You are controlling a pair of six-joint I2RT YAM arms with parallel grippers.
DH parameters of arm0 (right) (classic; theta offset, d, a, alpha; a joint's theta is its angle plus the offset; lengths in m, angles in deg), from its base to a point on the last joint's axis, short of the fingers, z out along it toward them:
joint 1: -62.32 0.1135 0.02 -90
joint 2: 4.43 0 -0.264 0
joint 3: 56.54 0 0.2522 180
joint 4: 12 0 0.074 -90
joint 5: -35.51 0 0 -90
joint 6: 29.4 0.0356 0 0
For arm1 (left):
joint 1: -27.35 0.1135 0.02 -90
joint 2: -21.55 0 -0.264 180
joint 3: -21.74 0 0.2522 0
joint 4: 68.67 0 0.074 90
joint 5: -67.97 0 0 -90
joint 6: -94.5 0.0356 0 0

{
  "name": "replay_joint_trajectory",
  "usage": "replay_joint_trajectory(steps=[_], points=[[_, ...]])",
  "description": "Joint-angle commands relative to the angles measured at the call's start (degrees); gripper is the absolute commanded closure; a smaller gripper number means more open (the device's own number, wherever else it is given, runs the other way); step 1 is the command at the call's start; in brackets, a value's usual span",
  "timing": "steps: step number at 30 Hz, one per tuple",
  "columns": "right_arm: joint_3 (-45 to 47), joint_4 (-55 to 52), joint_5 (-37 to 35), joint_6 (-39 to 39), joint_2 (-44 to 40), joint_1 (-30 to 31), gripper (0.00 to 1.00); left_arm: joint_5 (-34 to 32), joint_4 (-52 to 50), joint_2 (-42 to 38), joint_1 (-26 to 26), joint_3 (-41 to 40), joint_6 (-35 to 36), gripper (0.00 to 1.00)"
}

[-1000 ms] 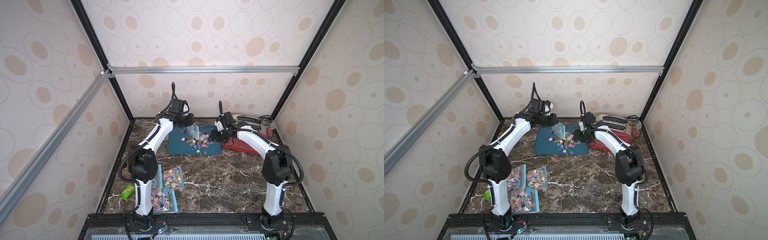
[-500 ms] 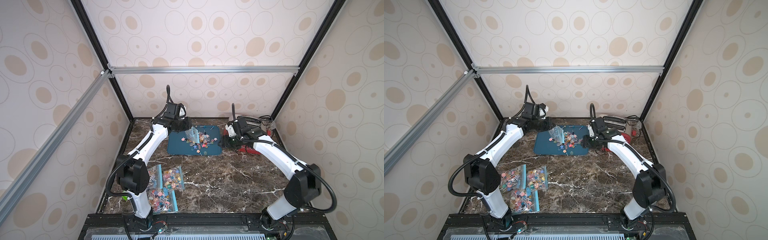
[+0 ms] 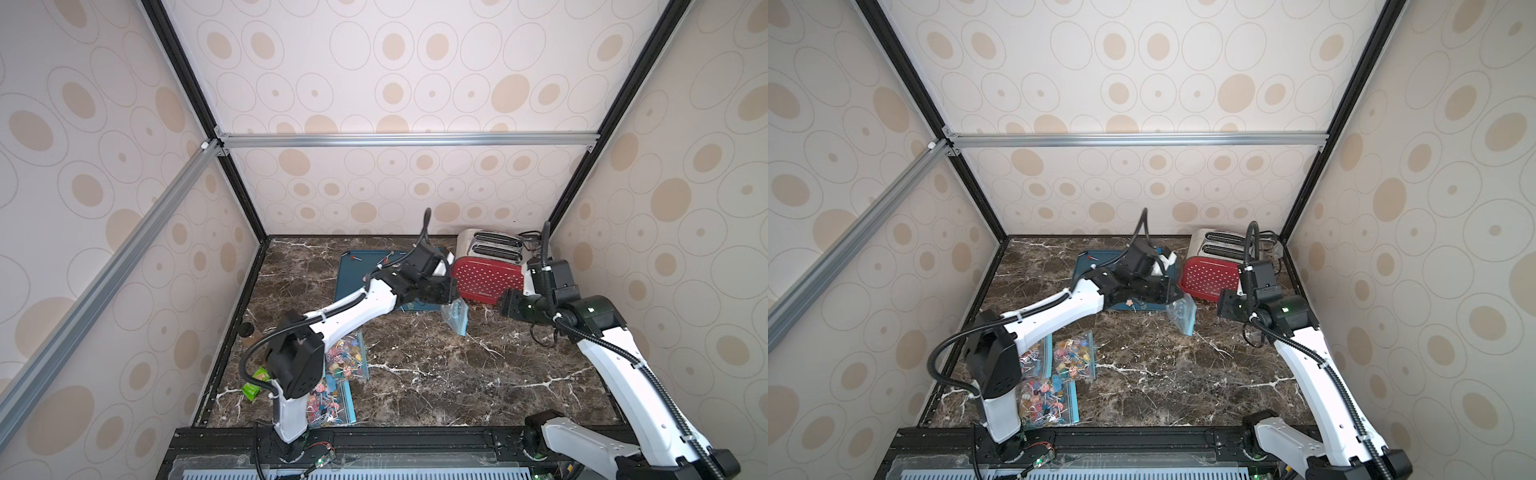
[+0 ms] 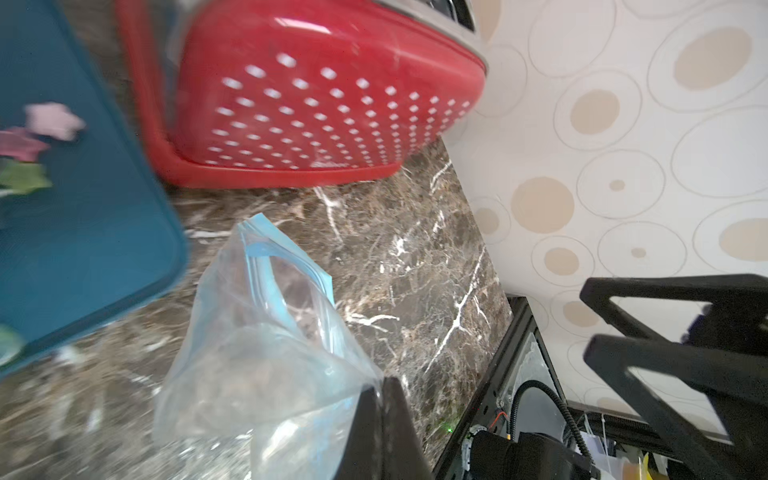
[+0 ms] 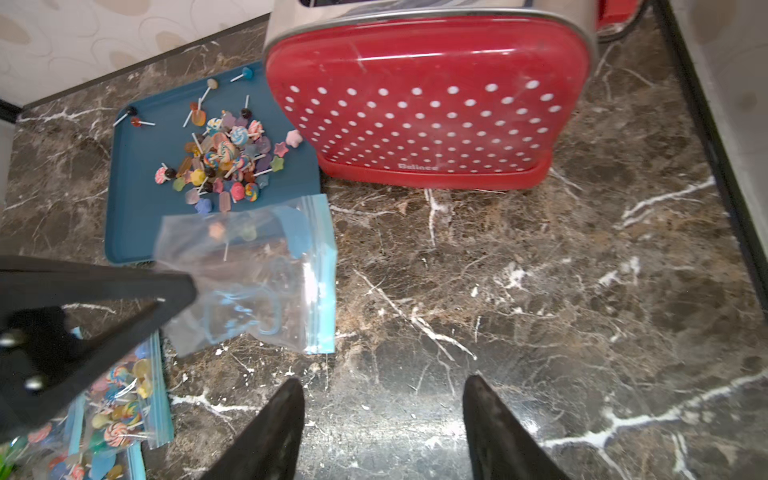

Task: Pour candies out of the ziploc bag
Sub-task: Place the ziploc bag at the center of the board.

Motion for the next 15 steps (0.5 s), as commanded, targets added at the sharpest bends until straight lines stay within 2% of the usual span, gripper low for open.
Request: replay_joint_trajectory(steps=[1, 4, 7, 10, 15], points=[[0.9, -4.1, -1.9, -0.8, -2.4, -1.5, 0.36, 1.5, 4.1, 7.7, -5.2, 8.1, -3.7, 1.0], [0.7, -5.1, -3.3, -1.0, -3.3, -2.0, 0.36, 3.1, 6.8, 15.2, -8.5, 14.2, -6.2, 1.0], [0.9, -5.3, -3.6, -1.2, -3.8, -2.1, 0.36, 4.6, 10.1, 20.0, -9.7, 16.8, -9.0, 1.0], [1.4, -4.7, -2.9, -1.4, -3.5, -2.1, 0.36, 4.2, 11.1, 21.4, -9.8, 16.2, -9.4, 1.0], [2.5, -3.1, -1.6, -1.5, -2.4, -2.1, 0.36, 0.9, 6.2, 20.2, -9.7, 14.4, -5.6, 1.0]])
